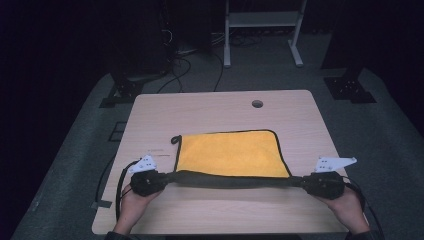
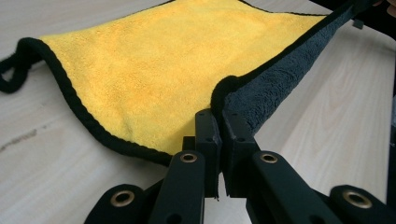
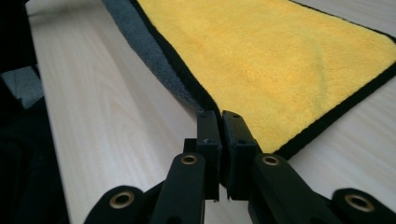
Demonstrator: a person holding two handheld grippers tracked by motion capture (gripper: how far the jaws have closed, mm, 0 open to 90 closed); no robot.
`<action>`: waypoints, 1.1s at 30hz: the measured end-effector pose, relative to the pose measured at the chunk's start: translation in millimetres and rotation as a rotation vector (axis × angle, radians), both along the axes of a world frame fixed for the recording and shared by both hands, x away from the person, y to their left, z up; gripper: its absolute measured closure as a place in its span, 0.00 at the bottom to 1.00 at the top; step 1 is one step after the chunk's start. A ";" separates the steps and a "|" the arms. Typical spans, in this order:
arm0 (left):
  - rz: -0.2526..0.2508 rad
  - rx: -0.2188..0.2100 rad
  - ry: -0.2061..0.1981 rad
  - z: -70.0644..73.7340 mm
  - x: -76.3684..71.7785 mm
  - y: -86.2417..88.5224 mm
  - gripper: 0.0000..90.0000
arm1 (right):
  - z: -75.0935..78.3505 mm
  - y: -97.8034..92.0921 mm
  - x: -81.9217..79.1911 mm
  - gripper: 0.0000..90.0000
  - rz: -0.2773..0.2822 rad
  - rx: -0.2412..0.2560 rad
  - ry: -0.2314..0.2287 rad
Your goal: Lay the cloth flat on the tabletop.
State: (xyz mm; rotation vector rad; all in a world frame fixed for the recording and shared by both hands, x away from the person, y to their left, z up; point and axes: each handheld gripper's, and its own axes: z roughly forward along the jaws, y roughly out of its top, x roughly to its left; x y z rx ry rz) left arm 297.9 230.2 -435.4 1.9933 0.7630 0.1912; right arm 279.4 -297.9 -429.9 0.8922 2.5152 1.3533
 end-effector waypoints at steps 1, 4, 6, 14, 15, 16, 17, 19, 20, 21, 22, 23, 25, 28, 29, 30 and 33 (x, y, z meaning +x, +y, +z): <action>-0.003 0.000 0.004 -1.1 -2.2 0.2 0.96 | -0.6 0.2 -2.7 0.95 0.005 0.002 0.005; -0.011 0.011 0.027 -6.1 -8.4 0.9 0.96 | -4.8 0.4 -13.1 0.95 0.022 -0.014 0.017; -0.014 0.017 0.036 -7.9 -11.5 1.4 0.96 | -7.5 0.4 -17.3 0.95 0.032 -0.024 0.025; -0.027 0.058 0.084 -17.2 -23.5 1.8 0.95 | -15.1 3.5 -30.5 0.95 0.063 -0.043 0.067; -0.028 0.067 0.091 -18.6 -24.3 1.3 0.95 | -16.6 4.2 -30.8 0.95 0.067 -0.046 0.076; -0.029 0.075 0.100 -19.6 -25.0 0.8 0.95 | -18.0 5.0 -30.9 0.95 0.071 -0.053 0.076; -0.031 0.085 0.104 -20.6 -25.7 0.4 0.95 | -19.0 6.1 -31.1 0.95 0.073 -0.060 0.079; -0.036 0.103 0.110 -22.2 -26.2 0.0 0.95 | -20.6 7.6 -30.9 0.95 0.081 -0.071 0.086; -0.036 0.108 0.115 -22.8 -26.2 0.1 0.94 | -21.8 8.4 -30.5 0.94 0.083 -0.079 0.090; -0.034 0.115 0.118 -23.7 -26.1 0.2 0.93 | -22.5 8.6 -30.2 0.94 0.083 -0.084 0.094; -0.027 0.117 0.116 -23.8 -26.1 0.9 0.90 | -23.3 8.8 -29.9 0.92 0.082 -0.086 0.094; -0.019 0.110 0.113 -22.7 -26.1 2.7 0.87 | -23.3 8.7 -29.7 0.90 0.080 -0.086 0.092; -0.006 0.077 0.099 -17.8 -26.2 7.3 0.84 | -21.2 7.6 -29.3 0.81 0.071 -0.073 0.079; 0.019 0.049 0.062 -9.3 -26.9 13.3 0.79 | -14.5 3.0 -28.3 0.72 0.047 -0.028 0.050; 0.024 0.043 0.054 -7.2 -26.5 14.7 0.79 | -12.9 1.9 -27.8 0.70 0.040 -0.020 0.040; 0.029 0.037 0.048 -5.8 -25.7 15.5 0.79 | -11.0 0.5 -26.7 0.69 0.031 -0.011 0.030; 0.040 0.030 0.032 -1.7 -21.8 16.1 0.77 | -5.8 -2.8 -21.5 0.64 0.005 0.004 0.007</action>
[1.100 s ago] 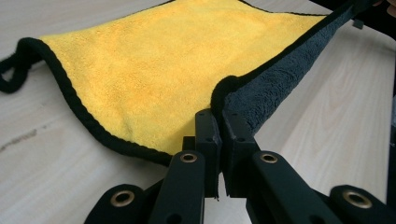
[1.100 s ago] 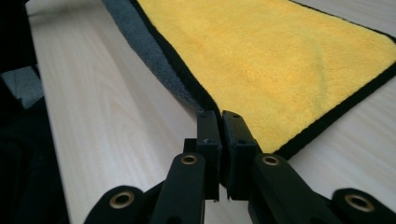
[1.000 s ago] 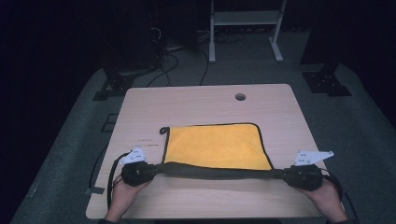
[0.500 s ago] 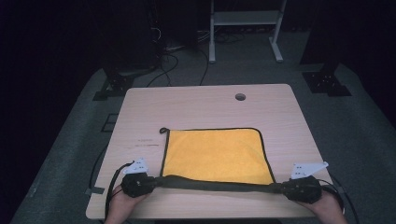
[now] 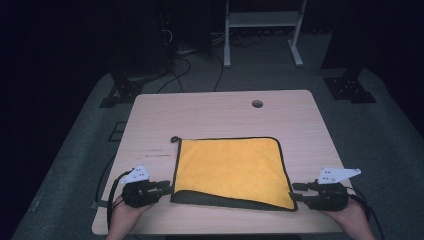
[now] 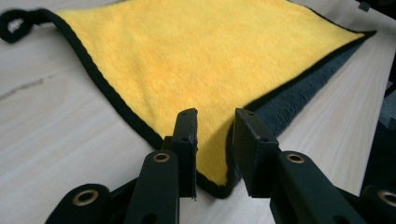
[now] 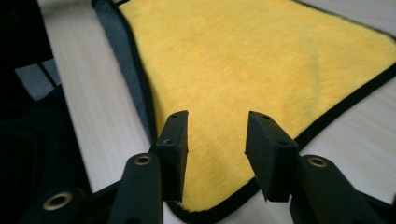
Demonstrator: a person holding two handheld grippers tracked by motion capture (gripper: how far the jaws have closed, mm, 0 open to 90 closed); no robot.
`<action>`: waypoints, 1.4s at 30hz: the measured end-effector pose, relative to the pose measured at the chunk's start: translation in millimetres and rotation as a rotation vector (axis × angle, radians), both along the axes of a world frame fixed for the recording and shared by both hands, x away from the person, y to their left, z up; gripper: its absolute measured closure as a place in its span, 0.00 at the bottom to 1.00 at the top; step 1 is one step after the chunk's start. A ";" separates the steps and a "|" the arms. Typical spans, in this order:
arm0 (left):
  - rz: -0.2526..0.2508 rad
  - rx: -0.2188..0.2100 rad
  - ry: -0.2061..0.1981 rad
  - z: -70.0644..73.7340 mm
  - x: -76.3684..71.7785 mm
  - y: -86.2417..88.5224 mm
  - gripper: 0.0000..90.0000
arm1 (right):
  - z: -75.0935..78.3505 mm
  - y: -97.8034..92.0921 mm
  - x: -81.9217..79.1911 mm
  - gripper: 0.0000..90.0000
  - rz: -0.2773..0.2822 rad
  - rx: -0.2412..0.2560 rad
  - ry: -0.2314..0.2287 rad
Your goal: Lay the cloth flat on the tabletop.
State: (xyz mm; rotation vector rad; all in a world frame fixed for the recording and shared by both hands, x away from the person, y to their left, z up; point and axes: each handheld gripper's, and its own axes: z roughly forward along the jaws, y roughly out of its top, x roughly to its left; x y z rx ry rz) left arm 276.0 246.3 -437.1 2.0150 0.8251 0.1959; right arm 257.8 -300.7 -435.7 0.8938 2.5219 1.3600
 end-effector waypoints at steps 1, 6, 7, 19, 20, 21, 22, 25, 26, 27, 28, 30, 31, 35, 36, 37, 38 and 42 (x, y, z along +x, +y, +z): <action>0.005 0.000 -0.008 1.6 1.4 0.1 0.75 | 1.1 -0.5 2.4 0.62 -0.010 0.003 -0.006; 0.033 -0.010 -0.047 8.9 11.2 -1.8 0.68 | 1.6 -3.7 17.5 0.51 -0.069 0.005 -0.026; 0.035 0.000 -0.047 8.7 14.1 -3.4 0.67 | 0.8 -4.4 21.3 0.48 -0.080 0.004 -0.023; -0.004 0.198 0.000 -22.3 38.3 -42.6 0.55 | -17.1 6.5 52.0 0.29 -0.143 -0.090 0.002; -0.009 0.200 0.008 -23.9 36.5 -43.2 0.54 | -18.0 7.5 52.0 0.29 -0.142 -0.095 -0.002; -0.013 0.200 0.010 -24.8 34.3 -42.9 0.53 | -19.0 9.3 51.2 0.28 -0.137 -0.097 0.003; -0.013 0.198 0.014 -25.5 32.1 -42.6 0.53 | -19.8 10.5 50.3 0.28 -0.131 -0.102 0.008; -0.018 0.189 0.033 -28.1 20.4 -40.1 0.52 | -22.1 13.8 46.1 0.26 -0.114 -0.107 0.018; -0.021 0.195 0.035 -28.0 16.1 -39.1 0.51 | -22.9 15.0 43.9 0.25 -0.109 -0.110 0.020; -0.021 0.192 0.035 -27.2 11.9 -37.8 0.50 | -23.7 16.1 41.4 0.25 -0.104 -0.116 0.022; -0.022 0.181 0.033 -26.4 6.6 -35.5 0.50 | -24.5 17.1 39.2 0.24 -0.097 -0.119 0.024; -0.022 0.178 0.038 -26.1 -0.3 -32.0 0.50 | -25.0 18.2 35.3 0.24 -0.094 -0.128 0.025; -0.019 0.178 0.040 -26.6 -4.1 -29.7 0.49 | -25.1 18.5 34.0 0.23 -0.092 -0.128 0.022; 0.000 0.178 0.052 -29.4 -13.2 -18.4 0.48 | -24.1 16.7 33.0 0.22 -0.105 -0.128 0.013; 0.010 0.171 0.050 -29.2 -13.6 -15.4 0.48 | -24.1 15.8 33.7 0.21 -0.109 -0.128 0.015; 0.020 0.165 0.047 -28.7 -13.4 -14.2 0.47 | -24.6 15.1 34.7 0.21 -0.114 -0.126 0.015; 0.028 0.157 0.040 -27.7 -12.4 -12.8 0.46 | -24.9 14.7 35.3 0.20 -0.118 -0.128 0.014; 0.065 0.150 0.023 -24.8 -4.2 -11.3 0.38 | -25.6 13.8 39.3 0.14 -0.157 -0.132 0.004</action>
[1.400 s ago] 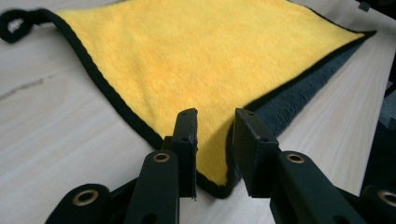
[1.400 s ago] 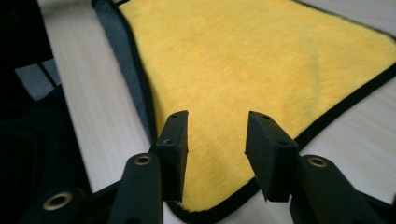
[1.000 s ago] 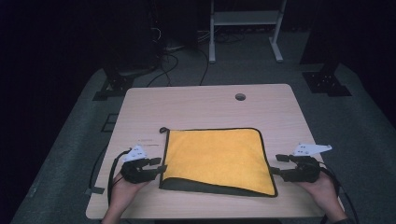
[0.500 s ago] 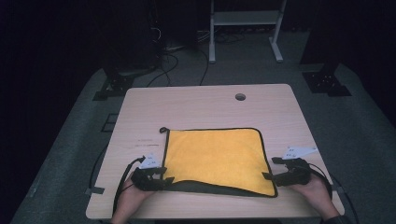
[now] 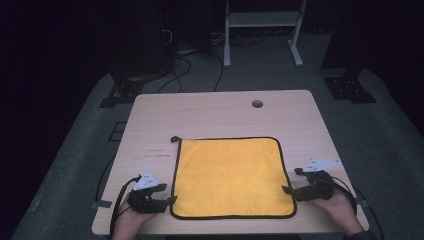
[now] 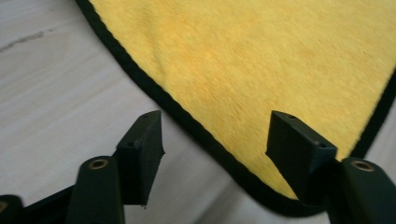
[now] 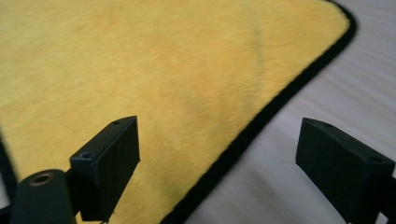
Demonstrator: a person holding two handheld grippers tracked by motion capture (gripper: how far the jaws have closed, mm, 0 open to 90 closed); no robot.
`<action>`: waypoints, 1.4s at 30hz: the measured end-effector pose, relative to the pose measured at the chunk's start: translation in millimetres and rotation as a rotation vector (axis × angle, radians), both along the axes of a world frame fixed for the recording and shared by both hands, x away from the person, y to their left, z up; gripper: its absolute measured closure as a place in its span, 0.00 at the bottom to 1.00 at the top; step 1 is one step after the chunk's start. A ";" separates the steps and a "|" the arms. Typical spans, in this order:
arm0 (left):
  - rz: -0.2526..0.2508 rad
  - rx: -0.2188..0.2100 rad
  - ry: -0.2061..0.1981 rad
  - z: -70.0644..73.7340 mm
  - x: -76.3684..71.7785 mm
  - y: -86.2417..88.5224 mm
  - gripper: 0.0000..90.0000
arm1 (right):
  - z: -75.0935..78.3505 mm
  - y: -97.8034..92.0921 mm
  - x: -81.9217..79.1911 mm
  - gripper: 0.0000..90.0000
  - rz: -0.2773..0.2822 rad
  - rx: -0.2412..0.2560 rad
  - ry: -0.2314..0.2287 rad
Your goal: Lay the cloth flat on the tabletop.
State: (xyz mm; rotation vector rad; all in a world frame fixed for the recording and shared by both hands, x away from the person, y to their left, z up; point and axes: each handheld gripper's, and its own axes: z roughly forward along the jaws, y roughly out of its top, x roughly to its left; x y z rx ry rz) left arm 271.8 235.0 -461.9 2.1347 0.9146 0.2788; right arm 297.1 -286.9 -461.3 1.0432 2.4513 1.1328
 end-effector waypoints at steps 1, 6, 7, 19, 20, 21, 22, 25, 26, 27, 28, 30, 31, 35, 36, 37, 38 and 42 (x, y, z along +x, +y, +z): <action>0.005 0.001 0.002 0.4 2.1 0.3 0.36 | 0.0 -1.4 1.7 0.14 -0.025 -0.008 -0.019; 0.055 -0.009 -0.021 1.0 19.4 0.7 0.24 | 0.6 -14.8 11.8 0.09 -0.175 -0.015 -0.065; 0.060 -0.008 -0.023 1.0 21.9 0.8 0.22 | -0.5 -19.4 15.0 0.09 -0.213 -0.018 -0.068; 0.165 0.019 -0.042 0.1 70.8 -16.6 0.10 | -17.9 -42.6 37.8 0.08 -0.433 -0.105 -0.030; 0.174 0.034 -0.042 -0.9 74.7 -18.5 0.10 | -18.5 -43.1 38.3 0.08 -0.437 -0.104 -0.024; 0.187 0.038 -0.039 -2.8 78.0 -20.0 0.10 | -19.0 -43.5 38.5 0.08 -0.439 -0.105 -0.022; 0.198 0.047 -0.019 -4.4 81.4 -21.8 0.10 | -19.4 -43.5 38.4 0.08 -0.436 -0.105 -0.021; 0.231 0.102 0.004 -8.5 88.6 -25.8 0.10 | -20.5 -42.5 38.1 0.08 -0.423 -0.110 -0.023; 0.233 0.106 0.011 -9.5 89.8 -26.1 0.11 | -21.2 -42.0 38.1 0.08 -0.420 -0.114 -0.024; 0.234 0.107 0.013 -10.4 90.4 -26.2 0.13 | -21.8 -41.9 38.2 0.08 -0.414 -0.119 -0.025; 0.236 0.118 0.008 -11.2 90.3 -26.4 0.14 | -22.1 -41.9 38.3 0.08 -0.412 -0.116 -0.026; 0.230 0.121 0.005 -11.3 89.4 -25.2 0.16 | -22.2 -42.1 38.1 0.08 -0.411 -0.115 -0.028; 0.227 0.116 -0.003 -11.0 88.0 -24.2 0.19 | -22.3 -42.3 38.0 0.08 -0.411 -0.113 -0.029; 0.223 0.113 -0.019 -11.1 84.2 -22.3 0.29 | -23.6 -43.6 37.8 0.07 -0.411 -0.101 -0.030; 0.220 0.110 -0.025 -11.0 83.0 -22.3 0.33 | -24.0 -44.0 37.8 0.07 -0.411 -0.098 -0.032; 0.220 0.108 -0.026 -11.1 81.8 -22.6 0.36 | -24.4 -44.6 37.8 0.07 -0.410 -0.094 -0.031; 0.218 0.108 -0.030 -11.0 80.7 -23.2 0.38 | -24.7 -45.2 37.7 0.07 -0.411 -0.089 -0.027; 0.211 0.092 -0.039 -11.3 76.2 -25.1 0.50 | -25.8 -47.4 38.1 0.07 -0.414 -0.067 -0.014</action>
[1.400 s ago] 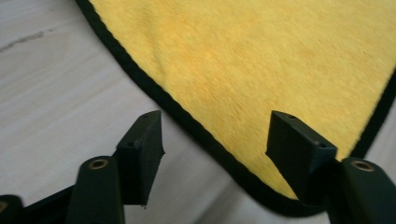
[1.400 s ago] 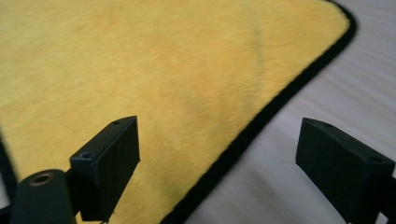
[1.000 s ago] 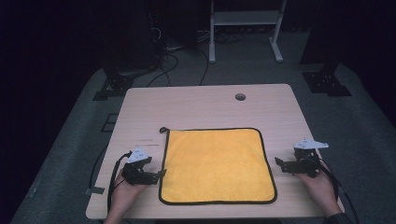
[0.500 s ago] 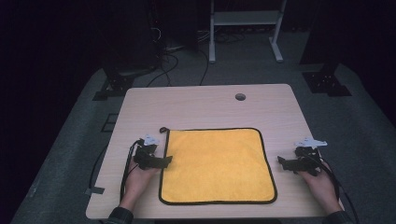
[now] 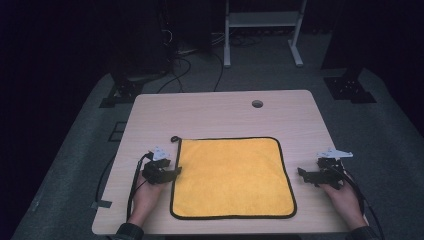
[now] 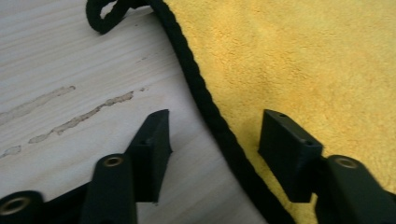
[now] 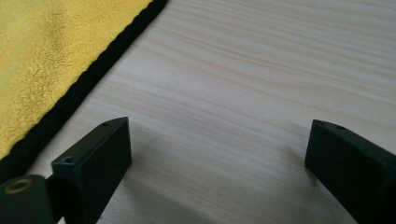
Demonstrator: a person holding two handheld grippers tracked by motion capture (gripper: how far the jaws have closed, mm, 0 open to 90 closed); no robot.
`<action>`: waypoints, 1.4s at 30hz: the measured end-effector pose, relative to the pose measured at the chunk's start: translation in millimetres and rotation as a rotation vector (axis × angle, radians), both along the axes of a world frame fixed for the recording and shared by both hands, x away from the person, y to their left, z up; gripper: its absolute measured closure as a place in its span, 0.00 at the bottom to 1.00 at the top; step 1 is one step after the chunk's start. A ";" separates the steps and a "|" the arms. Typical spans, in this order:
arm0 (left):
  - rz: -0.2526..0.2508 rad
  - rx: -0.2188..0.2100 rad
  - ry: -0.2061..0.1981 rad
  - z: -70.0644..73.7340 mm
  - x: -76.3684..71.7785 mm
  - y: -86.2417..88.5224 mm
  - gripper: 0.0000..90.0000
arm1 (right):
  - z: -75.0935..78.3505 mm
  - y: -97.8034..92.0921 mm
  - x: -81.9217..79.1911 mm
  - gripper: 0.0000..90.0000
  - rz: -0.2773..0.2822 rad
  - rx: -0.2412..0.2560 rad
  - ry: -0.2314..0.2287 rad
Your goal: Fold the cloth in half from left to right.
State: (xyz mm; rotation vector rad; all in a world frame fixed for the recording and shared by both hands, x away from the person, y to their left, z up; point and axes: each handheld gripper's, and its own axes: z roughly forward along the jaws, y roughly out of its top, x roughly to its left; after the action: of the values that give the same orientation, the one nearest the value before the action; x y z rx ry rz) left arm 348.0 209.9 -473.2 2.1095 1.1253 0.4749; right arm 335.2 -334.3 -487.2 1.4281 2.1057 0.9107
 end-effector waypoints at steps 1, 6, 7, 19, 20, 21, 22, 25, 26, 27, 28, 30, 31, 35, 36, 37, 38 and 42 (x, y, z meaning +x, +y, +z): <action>-0.009 0.003 -0.001 0.4 -1.1 -0.6 0.54 | 0.0 -0.1 0.1 0.07 0.000 0.001 0.001; -0.017 -0.009 0.005 1.1 -4.3 -4.1 0.73 | 0.0 -0.1 0.1 0.07 0.001 0.001 0.001; -0.016 -0.011 0.008 1.2 -4.3 -4.4 0.77 | 0.0 -0.1 0.1 0.07 0.001 0.001 0.001; -0.029 -0.057 0.045 1.6 0.4 -0.4 0.95 | 0.0 0.0 -0.1 0.07 0.004 0.002 0.003; -0.031 -0.057 0.047 1.7 1.3 1.4 0.95 | 0.0 0.0 -0.1 0.07 0.006 0.002 0.003; -0.028 -0.060 0.053 2.0 2.0 3.0 0.95 | 0.0 0.1 -0.1 0.07 0.012 0.003 0.003; -0.026 -0.063 0.054 2.0 2.5 4.4 0.95 | -0.1 0.3 -0.1 0.07 0.017 0.004 0.003; -0.018 -0.048 0.051 3.1 3.5 8.2 0.95 | -0.1 0.5 -0.3 0.07 0.026 0.004 0.002; -0.011 -0.036 0.047 4.2 3.6 10.9 0.95 | -0.1 0.5 -0.3 0.07 0.026 0.004 0.002; -0.005 -0.033 0.043 4.7 3.7 12.8 0.95 | -0.1 0.5 -0.3 0.07 0.027 0.004 0.002; 0.000 -0.030 0.042 5.1 4.0 15.0 0.95 | -0.1 0.5 -0.3 0.07 0.027 0.004 0.002; 0.009 -0.047 0.042 5.7 4.6 20.5 0.95 | -0.1 0.6 -0.3 0.07 0.027 0.004 0.002; 0.006 -0.068 0.040 6.6 4.6 22.9 0.95 | -0.1 0.6 -0.3 0.07 0.027 0.005 0.002; 0.006 -0.114 0.031 10.0 4.0 24.1 0.95 | -0.1 0.6 -0.3 0.07 0.028 0.005 0.002; 0.001 -0.122 0.030 11.0 4.1 24.2 0.95 | 0.0 0.6 -0.3 0.07 0.028 0.005 0.003; -0.004 -0.128 0.028 12.4 4.2 24.1 0.95 | -0.1 0.5 -0.3 0.07 0.028 0.005 0.002; -0.009 -0.147 0.022 13.8 4.2 23.6 0.95 | 0.0 0.5 -0.3 0.07 0.028 0.005 0.002; -0.036 -0.178 0.004 18.5 3.7 20.5 0.95 | -0.1 0.5 -0.3 0.07 0.028 0.005 0.002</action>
State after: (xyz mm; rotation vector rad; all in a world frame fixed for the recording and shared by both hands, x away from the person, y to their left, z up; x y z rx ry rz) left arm 351.7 230.4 -454.7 1.9725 1.0888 0.3408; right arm 334.9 -333.8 -487.2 1.4060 2.1317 0.9254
